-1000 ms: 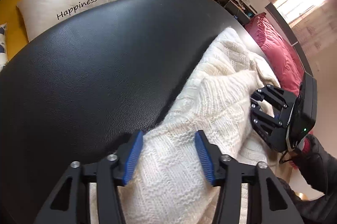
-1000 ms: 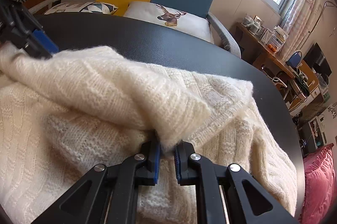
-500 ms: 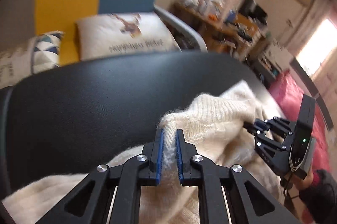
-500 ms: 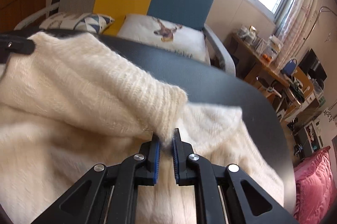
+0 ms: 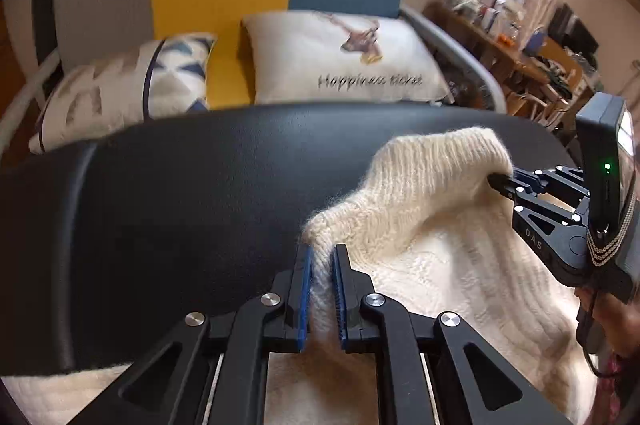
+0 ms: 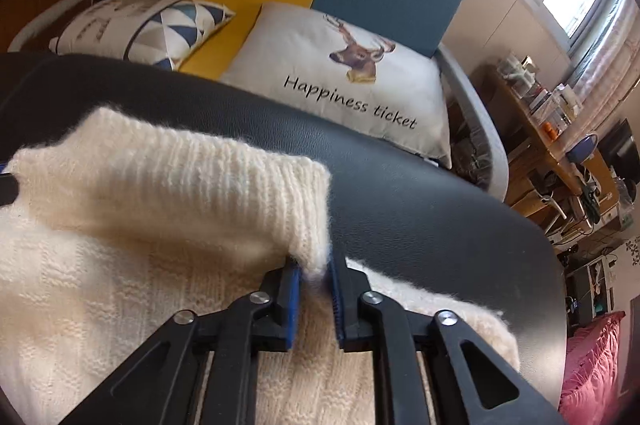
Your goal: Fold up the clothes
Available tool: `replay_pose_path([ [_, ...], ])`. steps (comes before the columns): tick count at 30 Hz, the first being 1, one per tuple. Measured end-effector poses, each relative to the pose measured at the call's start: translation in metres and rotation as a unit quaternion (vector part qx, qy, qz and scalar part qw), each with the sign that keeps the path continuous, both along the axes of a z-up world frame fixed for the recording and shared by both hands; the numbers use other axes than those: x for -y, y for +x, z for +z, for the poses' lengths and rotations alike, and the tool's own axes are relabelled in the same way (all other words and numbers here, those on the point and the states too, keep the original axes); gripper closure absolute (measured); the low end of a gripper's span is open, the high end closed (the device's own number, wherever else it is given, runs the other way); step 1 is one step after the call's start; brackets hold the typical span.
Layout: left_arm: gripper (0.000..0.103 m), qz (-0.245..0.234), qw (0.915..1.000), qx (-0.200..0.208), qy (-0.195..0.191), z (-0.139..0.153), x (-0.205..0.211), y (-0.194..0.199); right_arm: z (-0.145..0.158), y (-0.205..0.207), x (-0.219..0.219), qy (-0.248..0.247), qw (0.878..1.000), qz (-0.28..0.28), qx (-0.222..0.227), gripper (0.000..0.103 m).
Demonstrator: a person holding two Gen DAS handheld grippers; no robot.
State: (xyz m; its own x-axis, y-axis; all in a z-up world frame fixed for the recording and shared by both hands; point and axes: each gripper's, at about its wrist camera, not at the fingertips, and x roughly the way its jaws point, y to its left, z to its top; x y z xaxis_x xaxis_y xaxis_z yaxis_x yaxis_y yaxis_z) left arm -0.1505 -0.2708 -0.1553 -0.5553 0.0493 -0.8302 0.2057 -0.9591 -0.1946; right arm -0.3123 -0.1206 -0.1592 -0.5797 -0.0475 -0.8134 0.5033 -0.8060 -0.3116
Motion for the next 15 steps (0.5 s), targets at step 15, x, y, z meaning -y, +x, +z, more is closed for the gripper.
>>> replay_pose_path([
  [15, 0.087, 0.3, 0.9509, -0.024, 0.074, 0.039, 0.212, 0.263, 0.056, 0.131, -0.042, -0.138, 0.988, 0.065, 0.028, 0.078],
])
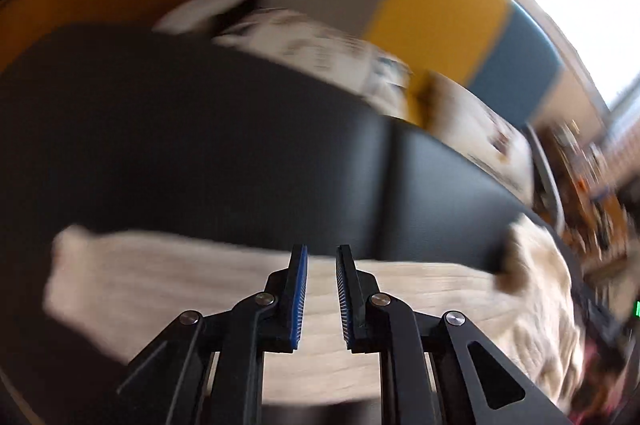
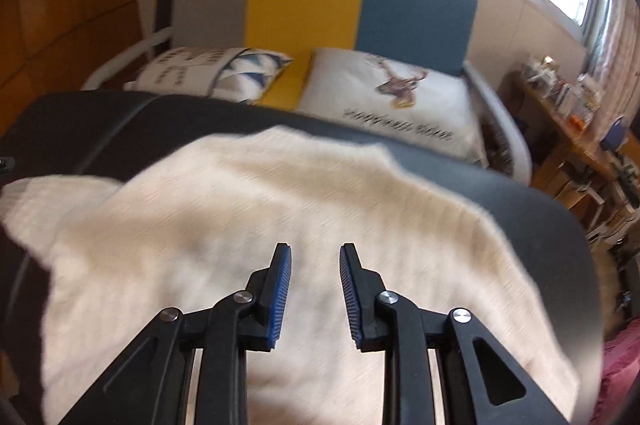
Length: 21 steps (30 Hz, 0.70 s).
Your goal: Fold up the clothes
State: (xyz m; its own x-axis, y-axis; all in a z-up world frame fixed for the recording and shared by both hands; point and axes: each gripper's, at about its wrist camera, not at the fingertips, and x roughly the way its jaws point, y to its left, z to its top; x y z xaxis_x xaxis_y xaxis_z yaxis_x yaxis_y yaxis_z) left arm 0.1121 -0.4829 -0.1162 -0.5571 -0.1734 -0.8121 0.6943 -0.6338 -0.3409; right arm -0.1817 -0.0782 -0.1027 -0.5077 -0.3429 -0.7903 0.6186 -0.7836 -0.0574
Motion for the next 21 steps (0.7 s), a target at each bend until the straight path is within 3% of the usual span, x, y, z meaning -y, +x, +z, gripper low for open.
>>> replay_pose_path([
  [3, 0.086, 0.086, 0.9959, 0.02, 0.016, -0.011, 0.051, 0.081, -0.016, 0.04, 0.015, 0.001, 0.999, 0.027, 0.026, 0.078],
  [6, 0.083, 0.111, 0.9923, 0.034, 0.044, -0.027, 0.081, 0.128, -0.028, 0.064, 0.034, 0.007, 0.998, 0.039, 0.041, 0.078],
  [8, 0.083, 0.12, 0.9911, 0.036, 0.045, -0.032, 0.09, 0.138, -0.031, 0.072, 0.042, 0.003, 0.998, 0.038, 0.049, 0.078],
  [13, 0.08, 0.128, 0.9876, 0.027, 0.086, -0.05, 0.114, 0.15, -0.026, 0.083, 0.054, 0.007, 0.998, 0.031, 0.047, 0.078],
  [17, 0.067, 0.122, 0.9876, 0.024, 0.097, -0.059, 0.115, 0.145, -0.022, 0.081, 0.057, 0.021, 0.999, 0.023, 0.043, 0.078],
  [20, 0.062, 0.085, 0.993, 0.024, 0.078, -0.055, 0.104, 0.137, -0.019, 0.073, 0.052, 0.013, 0.999, 0.002, 0.05, 0.078],
  [21, 0.065, 0.077, 0.9946, 0.03, 0.062, -0.055, 0.099, 0.135, -0.019, 0.069, 0.05, 0.007, 0.998, -0.005, 0.058, 0.078],
])
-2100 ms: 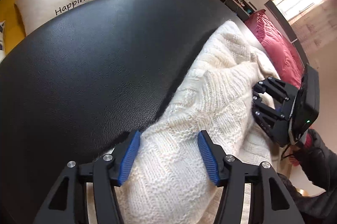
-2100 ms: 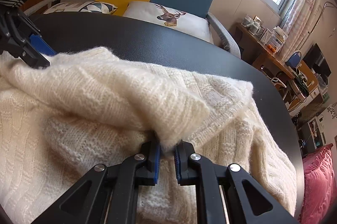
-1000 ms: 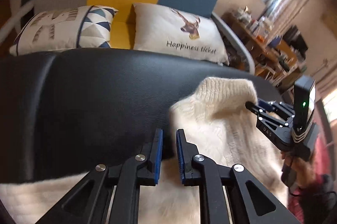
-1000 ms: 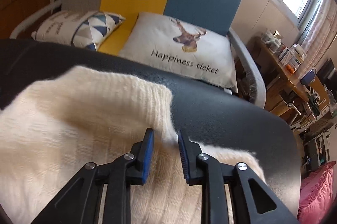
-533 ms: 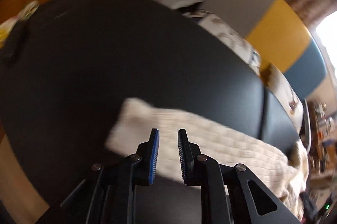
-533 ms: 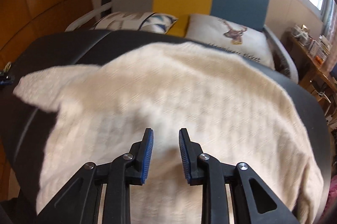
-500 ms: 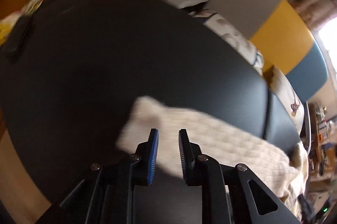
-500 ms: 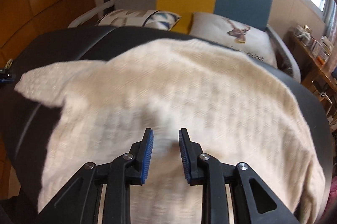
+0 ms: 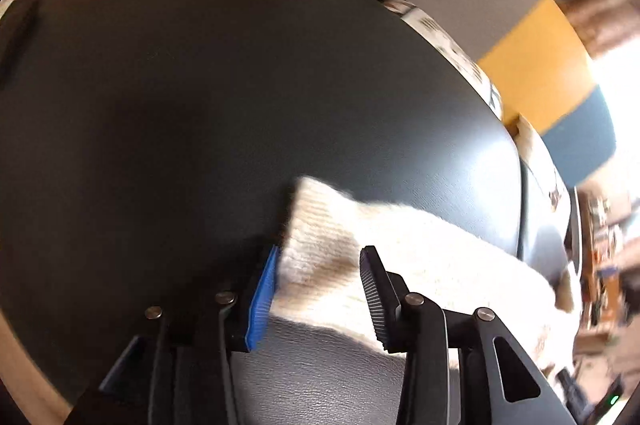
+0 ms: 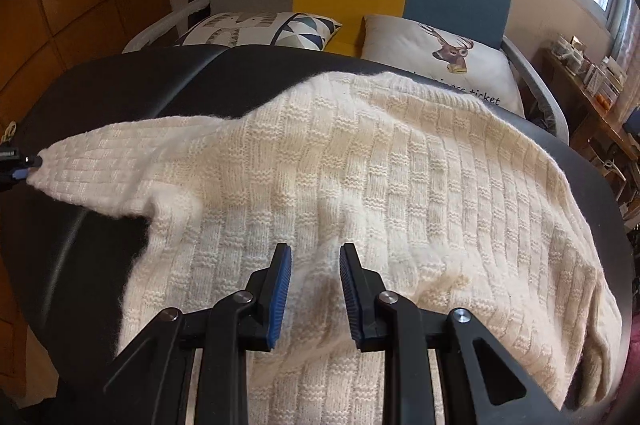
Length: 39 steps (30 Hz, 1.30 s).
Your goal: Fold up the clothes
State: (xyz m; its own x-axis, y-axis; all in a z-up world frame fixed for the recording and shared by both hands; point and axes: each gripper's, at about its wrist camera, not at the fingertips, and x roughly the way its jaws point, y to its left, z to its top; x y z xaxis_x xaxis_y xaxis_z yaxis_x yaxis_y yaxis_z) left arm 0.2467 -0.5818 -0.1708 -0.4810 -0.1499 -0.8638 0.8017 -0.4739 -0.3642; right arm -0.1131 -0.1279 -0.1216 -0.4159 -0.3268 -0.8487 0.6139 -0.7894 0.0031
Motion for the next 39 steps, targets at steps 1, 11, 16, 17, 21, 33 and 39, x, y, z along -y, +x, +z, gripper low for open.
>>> replay_pose_path([
  [1, 0.076, -0.011, 0.9996, 0.012, -0.023, 0.001, -0.006, -0.003, 0.0, -0.004, -0.002, -0.007, 1.0, -0.006, 0.009, 0.078],
  [11, 0.093, 0.089, 0.9946, -0.022, -0.049, 0.03, 0.02, 0.025, -0.038, -0.04, 0.012, -0.041, 0.993, -0.03, 0.109, 0.078],
  [16, 0.093, 0.116, 0.9895, -0.018, -0.084, 0.052, 0.026, 0.024, -0.043, -0.044, 0.043, -0.037, 0.992, -0.021, 0.119, 0.078],
  [17, 0.093, 0.126, 0.9872, -0.028, -0.094, 0.058, 0.022, 0.027, -0.042, -0.044, 0.05, -0.029, 0.992, -0.01, 0.123, 0.078],
  [21, 0.093, 0.123, 0.9808, -0.088, -0.123, 0.083, 0.003, 0.044, -0.037, -0.055, 0.055, -0.04, 0.985, 0.012, 0.17, 0.078],
  [33, 0.08, 0.113, 0.9852, 0.063, -0.112, 0.067, 0.01, 0.063, -0.016, -0.093, 0.056, -0.099, 0.981, -0.02, 0.165, 0.078],
  [39, 0.07, -0.176, 0.974, -0.021, -0.141, 0.103, -0.071, -0.067, -0.018, -0.109, 0.068, -0.113, 0.979, -0.017, 0.171, 0.078],
])
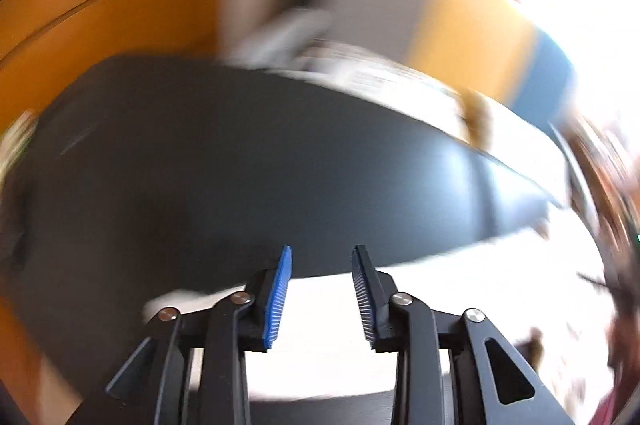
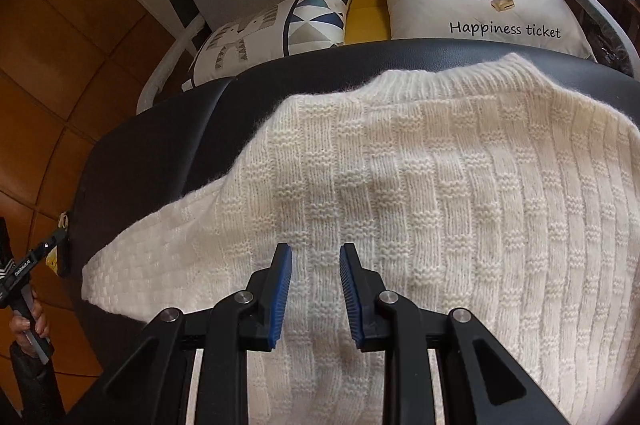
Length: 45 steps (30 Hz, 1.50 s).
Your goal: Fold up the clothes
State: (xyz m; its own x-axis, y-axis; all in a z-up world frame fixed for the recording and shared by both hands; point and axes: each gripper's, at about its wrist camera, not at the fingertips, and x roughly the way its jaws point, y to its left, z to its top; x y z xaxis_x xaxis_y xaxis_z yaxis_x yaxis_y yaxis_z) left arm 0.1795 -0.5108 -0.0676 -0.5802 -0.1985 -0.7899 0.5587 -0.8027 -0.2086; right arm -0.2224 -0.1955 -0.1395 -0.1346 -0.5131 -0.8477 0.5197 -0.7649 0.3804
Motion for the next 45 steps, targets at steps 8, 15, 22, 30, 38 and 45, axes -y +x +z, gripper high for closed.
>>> replay_pose_path([
  [8, 0.07, -0.29, 0.9561, 0.038, 0.023, -0.029, -0.111, -0.178, -0.009, -0.012, 0.005, 0.012, 1.0, 0.018, -0.002, 0.078],
  [15, 0.061, -0.331, 0.9395, 0.062, 0.061, -0.054, -0.117, -0.229, -0.023, -0.016, 0.003, 0.027, 0.999, 0.028, -0.004, 0.078],
  [22, 0.038, -0.331, 0.9365, 0.113, 0.025, -0.089, -0.109, -0.257, -0.016, -0.02, 0.008, 0.013, 0.999, 0.029, -0.015, 0.078],
  [30, 0.091, -0.234, 0.9709, 0.019, -0.046, -0.062, -0.121, -0.224, -0.016, -0.026, 0.03, 0.027, 0.999, 0.028, -0.037, 0.078],
  [38, 0.091, -0.173, 0.9786, 0.066, -0.091, -0.074, -0.108, -0.228, -0.027, -0.037, 0.079, 0.064, 0.996, 0.03, -0.055, 0.079],
  [45, 0.084, -0.117, 0.9889, 0.083, -0.039, -0.087, -0.065, -0.245, -0.022, -0.052, 0.09, 0.064, 0.997, 0.028, -0.037, 0.081],
])
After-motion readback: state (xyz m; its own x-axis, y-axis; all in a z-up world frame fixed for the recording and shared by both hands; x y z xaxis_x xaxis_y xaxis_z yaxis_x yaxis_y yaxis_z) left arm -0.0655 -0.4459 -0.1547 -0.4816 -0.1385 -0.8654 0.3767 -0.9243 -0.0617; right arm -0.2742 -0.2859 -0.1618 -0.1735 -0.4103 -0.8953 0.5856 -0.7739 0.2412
